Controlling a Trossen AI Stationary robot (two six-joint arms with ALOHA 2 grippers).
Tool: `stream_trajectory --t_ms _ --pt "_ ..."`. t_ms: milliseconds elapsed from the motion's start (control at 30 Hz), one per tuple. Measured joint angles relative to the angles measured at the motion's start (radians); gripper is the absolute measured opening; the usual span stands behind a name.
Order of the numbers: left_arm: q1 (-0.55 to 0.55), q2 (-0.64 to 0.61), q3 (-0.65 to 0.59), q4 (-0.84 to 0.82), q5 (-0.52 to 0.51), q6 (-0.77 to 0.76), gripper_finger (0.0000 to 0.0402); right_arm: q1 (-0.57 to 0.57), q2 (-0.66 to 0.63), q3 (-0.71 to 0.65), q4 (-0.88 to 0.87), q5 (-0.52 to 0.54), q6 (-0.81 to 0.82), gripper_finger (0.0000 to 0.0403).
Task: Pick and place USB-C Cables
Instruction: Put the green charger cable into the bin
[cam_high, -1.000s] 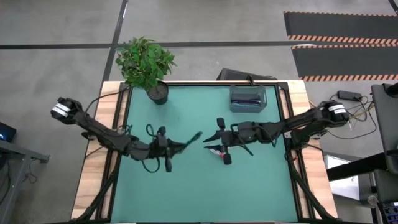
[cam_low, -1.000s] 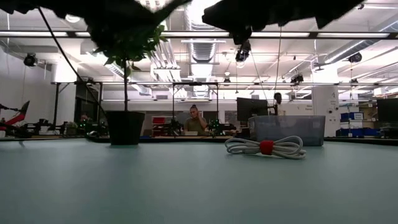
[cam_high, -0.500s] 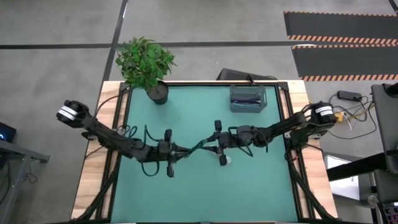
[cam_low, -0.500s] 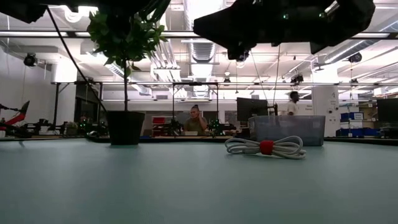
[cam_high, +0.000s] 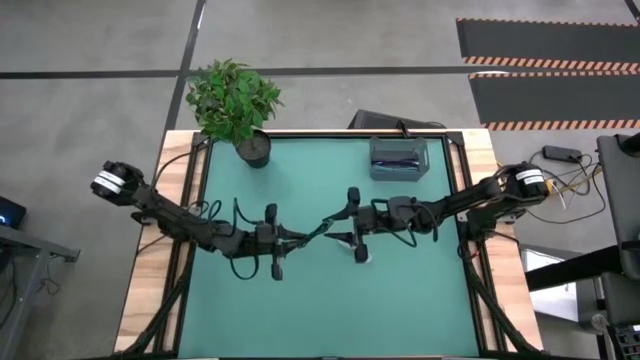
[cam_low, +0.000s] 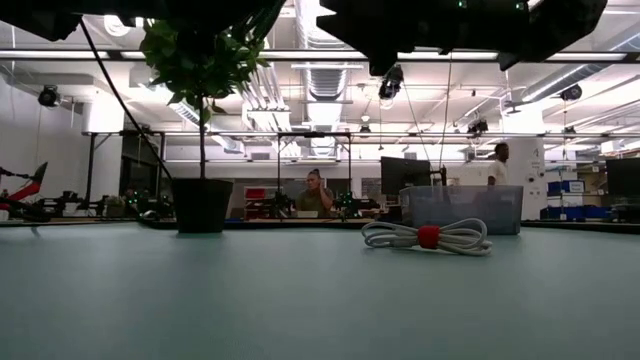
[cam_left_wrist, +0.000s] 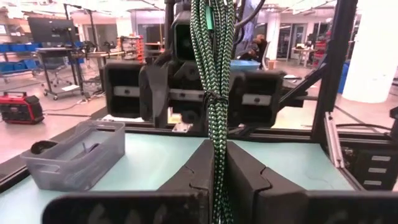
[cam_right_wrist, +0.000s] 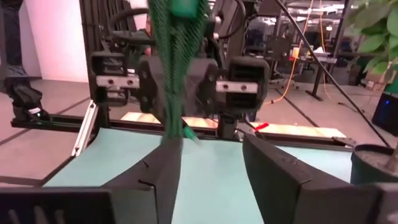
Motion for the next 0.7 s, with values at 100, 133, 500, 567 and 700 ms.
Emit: stream_trajectory --t_ms 100,133,500,567,700 --pt "0.004 0.000 0.000 -0.001 -0.001 0.000 0.0009 0.000 -0.015 0.000 -0.002 -0.007 -0.008 0.0178" --pt "0.005 0.000 0.000 0.000 0.000 -0.001 0.0009 0.000 -0.020 0.000 -0.005 -0.008 -0.009 0.0181" --pt "0.026 0.000 -0.001 -0.001 -0.004 0.015 0.0009 0.001 -0.036 -0.001 0.052 -0.084 0.027 0.0189" --pt "0.034 0.000 -0.001 0.000 -0.005 0.016 0.0009 0.001 -0.035 -0.001 0.073 -0.084 0.037 0.0189" --pt "0.049 0.000 -0.001 0.000 -0.005 0.016 0.0009 0.000 -0.032 0.000 0.112 -0.084 0.037 0.0189"
